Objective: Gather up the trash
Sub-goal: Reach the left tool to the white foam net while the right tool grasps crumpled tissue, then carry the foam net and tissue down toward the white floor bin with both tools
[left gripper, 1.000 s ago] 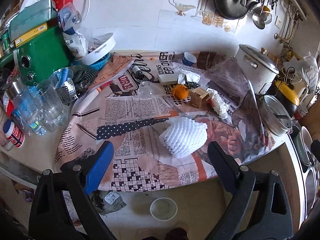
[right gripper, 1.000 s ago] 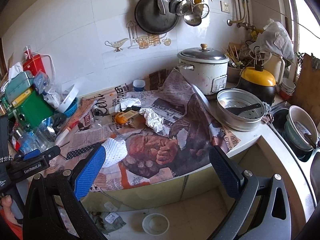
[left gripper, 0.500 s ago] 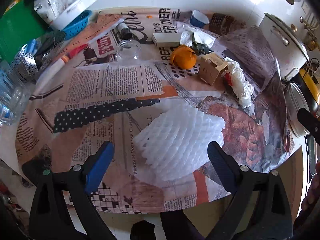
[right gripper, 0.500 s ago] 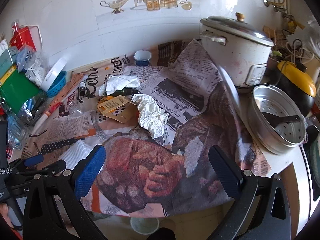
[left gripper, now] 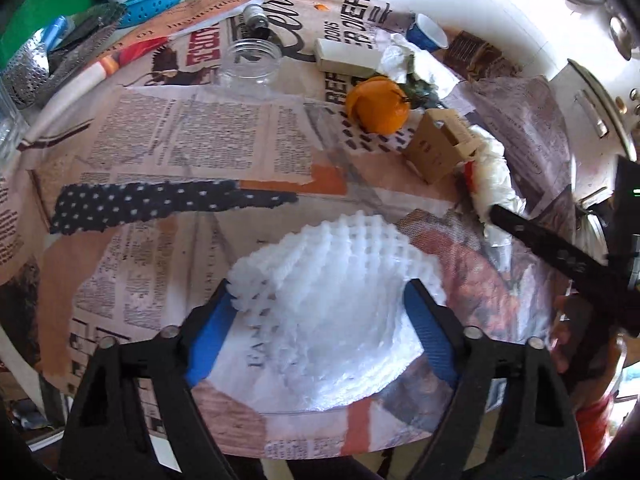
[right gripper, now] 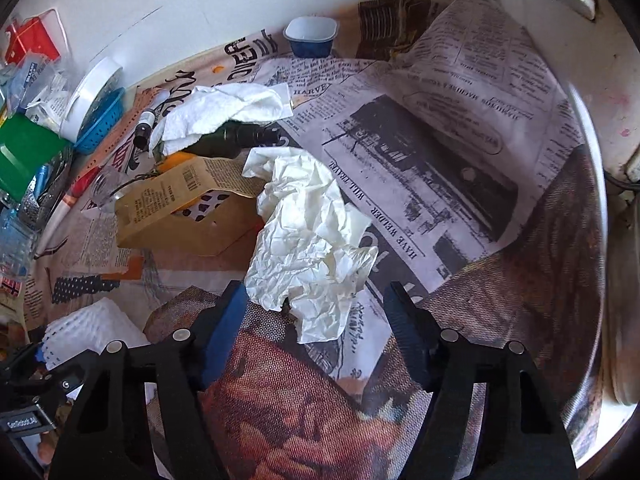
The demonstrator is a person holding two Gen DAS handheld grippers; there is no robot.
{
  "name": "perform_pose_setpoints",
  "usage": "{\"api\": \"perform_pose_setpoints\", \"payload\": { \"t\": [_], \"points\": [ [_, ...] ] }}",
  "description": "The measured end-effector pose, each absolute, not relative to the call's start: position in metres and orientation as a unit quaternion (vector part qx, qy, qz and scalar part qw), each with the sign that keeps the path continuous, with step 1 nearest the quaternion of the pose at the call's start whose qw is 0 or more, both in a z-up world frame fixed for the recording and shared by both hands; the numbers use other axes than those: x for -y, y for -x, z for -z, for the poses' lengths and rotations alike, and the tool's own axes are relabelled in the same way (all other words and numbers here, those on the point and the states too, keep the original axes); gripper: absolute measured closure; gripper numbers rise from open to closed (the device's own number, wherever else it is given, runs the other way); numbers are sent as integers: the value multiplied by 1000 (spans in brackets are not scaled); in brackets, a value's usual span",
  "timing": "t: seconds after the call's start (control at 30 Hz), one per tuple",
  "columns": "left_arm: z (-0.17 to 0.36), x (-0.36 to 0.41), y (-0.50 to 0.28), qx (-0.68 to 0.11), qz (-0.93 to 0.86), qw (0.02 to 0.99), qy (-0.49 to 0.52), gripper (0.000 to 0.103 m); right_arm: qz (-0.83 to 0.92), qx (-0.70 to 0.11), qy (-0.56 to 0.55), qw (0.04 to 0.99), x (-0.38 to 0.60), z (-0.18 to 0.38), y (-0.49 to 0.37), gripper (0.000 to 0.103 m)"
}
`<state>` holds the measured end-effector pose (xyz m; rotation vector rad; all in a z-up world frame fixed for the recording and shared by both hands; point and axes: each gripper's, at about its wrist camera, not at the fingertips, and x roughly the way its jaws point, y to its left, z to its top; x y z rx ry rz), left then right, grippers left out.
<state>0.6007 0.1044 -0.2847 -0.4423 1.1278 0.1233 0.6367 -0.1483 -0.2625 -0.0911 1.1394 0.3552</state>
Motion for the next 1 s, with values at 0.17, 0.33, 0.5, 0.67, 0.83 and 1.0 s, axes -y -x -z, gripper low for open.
{"api": "perform_pose_setpoints", "payload": {
  "t": [0.17,0.33,0.5,0.67,0.83,1.0],
  "points": [
    [278,-100,-605,-522,-30,825,212,57,-165,-547,36,820,148,271,-638,74],
    [265,-96,-604,-512,-20,840,179,69,-148,-545,21,825,155,266,-627,95],
    [246,-105,-590,-491,-18,859,146,74,-135,-508,20,850,157,241,-603,97],
    [225,-121,-567,-466,-4,875,129,74,-125,-476,20,870,146,216,-571,97],
    [203,-137,-533,-442,15,889,116,74,-111,-448,11,887,133,194,-523,97],
    [183,-145,-497,-418,35,903,91,74,-104,-422,7,901,114,179,-474,97]
  ]
}}
